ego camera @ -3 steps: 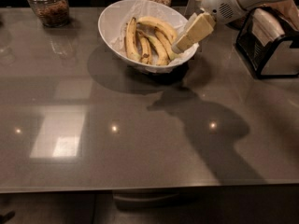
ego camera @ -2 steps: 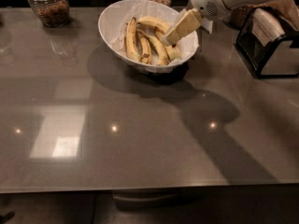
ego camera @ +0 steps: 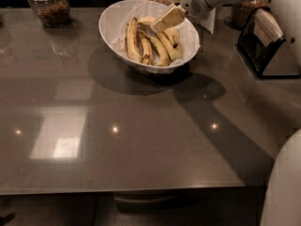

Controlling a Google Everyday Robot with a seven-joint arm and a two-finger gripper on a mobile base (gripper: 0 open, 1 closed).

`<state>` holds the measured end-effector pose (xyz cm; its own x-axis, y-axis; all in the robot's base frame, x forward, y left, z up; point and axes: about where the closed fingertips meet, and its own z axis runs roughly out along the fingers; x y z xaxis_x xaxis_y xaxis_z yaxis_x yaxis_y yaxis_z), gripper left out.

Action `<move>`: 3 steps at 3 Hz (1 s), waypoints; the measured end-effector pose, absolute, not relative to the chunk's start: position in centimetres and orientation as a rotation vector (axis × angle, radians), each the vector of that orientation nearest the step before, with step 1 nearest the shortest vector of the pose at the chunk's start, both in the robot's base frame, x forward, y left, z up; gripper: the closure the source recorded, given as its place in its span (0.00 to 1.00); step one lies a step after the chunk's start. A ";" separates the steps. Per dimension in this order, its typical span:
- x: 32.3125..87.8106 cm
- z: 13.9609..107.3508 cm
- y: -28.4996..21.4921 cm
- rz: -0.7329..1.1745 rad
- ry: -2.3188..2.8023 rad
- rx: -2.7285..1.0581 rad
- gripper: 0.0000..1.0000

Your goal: Pick banana from white bowl

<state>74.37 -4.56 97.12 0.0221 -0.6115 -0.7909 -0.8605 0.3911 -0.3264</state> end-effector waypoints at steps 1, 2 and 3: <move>76.7 96.1 -4.2 0.319 1.695 -1.303 0.35; 78.4 94.7 -4.2 0.302 1.735 -1.300 0.40; 79.5 93.3 -4.7 0.281 1.785 -1.294 0.41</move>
Offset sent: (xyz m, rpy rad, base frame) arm 0.0620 -0.0041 -0.0328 -0.0526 0.0457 -0.0724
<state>79.52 -4.69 93.34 -0.0619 -0.6506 -0.7569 -0.8517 0.4297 -0.2998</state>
